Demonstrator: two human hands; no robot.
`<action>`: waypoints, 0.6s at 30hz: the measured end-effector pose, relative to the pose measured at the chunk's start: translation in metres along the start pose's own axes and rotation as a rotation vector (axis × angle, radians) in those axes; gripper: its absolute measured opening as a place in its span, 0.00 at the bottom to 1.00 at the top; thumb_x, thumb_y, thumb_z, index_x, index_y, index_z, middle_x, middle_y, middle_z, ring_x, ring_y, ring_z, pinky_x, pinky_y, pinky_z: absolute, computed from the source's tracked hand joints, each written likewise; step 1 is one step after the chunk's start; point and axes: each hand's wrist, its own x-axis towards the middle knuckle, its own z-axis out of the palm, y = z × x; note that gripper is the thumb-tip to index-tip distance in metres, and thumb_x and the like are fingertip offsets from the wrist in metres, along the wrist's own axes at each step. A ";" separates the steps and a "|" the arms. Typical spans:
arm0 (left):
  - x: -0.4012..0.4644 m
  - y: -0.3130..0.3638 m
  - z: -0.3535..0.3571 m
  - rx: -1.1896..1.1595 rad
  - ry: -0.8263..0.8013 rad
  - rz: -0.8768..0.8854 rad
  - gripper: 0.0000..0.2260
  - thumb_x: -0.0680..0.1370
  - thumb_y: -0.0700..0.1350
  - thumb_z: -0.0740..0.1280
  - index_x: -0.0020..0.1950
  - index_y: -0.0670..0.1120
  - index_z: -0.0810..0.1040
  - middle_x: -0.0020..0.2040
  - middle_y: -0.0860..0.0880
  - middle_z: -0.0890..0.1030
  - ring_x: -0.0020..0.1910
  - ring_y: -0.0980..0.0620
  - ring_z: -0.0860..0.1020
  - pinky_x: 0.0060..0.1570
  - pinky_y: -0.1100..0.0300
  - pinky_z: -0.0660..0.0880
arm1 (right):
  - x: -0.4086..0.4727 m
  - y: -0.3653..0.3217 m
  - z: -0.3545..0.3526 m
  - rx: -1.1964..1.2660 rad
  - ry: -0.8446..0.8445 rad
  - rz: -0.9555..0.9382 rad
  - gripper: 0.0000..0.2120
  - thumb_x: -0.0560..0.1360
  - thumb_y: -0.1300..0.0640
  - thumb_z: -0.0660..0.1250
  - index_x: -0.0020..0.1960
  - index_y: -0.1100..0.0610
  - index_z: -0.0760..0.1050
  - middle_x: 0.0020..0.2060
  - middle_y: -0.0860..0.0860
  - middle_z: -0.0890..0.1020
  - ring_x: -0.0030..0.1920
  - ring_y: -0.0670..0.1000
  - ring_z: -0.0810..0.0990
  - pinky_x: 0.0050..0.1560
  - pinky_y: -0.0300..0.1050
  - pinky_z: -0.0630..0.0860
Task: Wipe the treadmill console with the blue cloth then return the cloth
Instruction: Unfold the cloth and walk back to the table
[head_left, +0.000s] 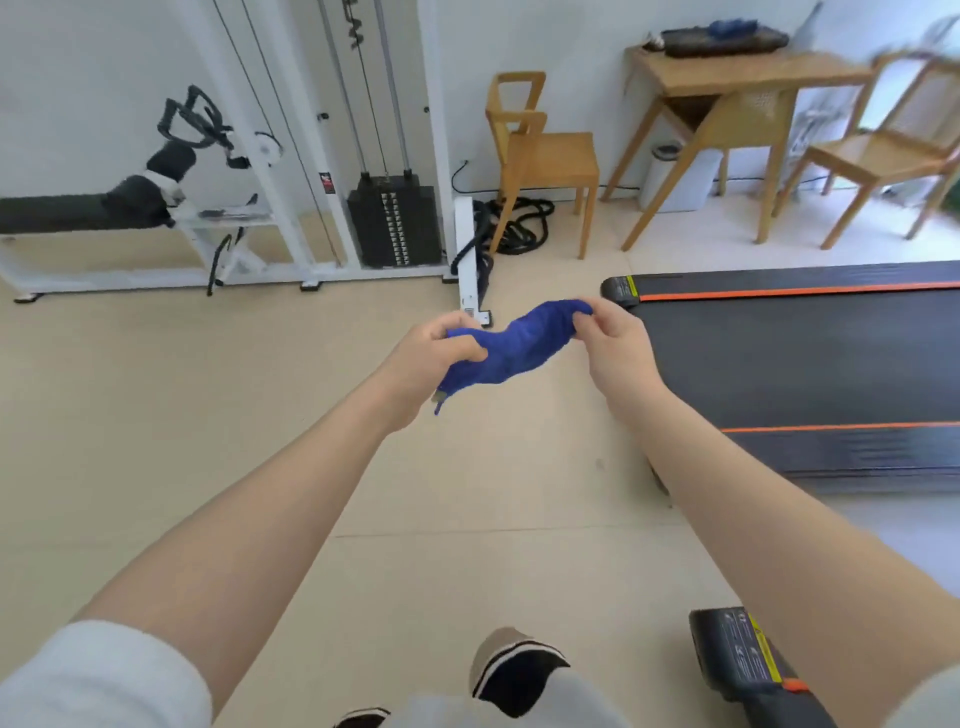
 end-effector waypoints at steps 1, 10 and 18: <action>0.033 0.006 -0.007 -0.005 -0.078 0.005 0.04 0.61 0.43 0.64 0.34 0.45 0.72 0.48 0.49 0.77 0.37 0.58 0.76 0.34 0.64 0.69 | 0.028 -0.007 -0.001 0.009 -0.005 -0.010 0.13 0.78 0.66 0.56 0.55 0.58 0.77 0.45 0.47 0.80 0.46 0.44 0.77 0.44 0.30 0.72; 0.382 0.020 -0.011 -0.020 -0.370 0.161 0.16 0.81 0.50 0.54 0.43 0.43 0.75 0.62 0.54 0.76 0.62 0.57 0.72 0.69 0.51 0.62 | 0.320 0.018 -0.003 -0.122 -0.229 -0.131 0.16 0.78 0.66 0.58 0.59 0.51 0.77 0.51 0.44 0.82 0.54 0.42 0.77 0.56 0.34 0.70; 0.675 0.113 0.014 0.398 -0.480 0.247 0.10 0.76 0.42 0.66 0.56 0.47 0.70 0.51 0.50 0.78 0.49 0.53 0.79 0.48 0.60 0.75 | 0.600 0.010 -0.069 -0.124 -0.043 -0.046 0.10 0.76 0.67 0.63 0.48 0.53 0.77 0.35 0.46 0.82 0.40 0.45 0.79 0.47 0.39 0.76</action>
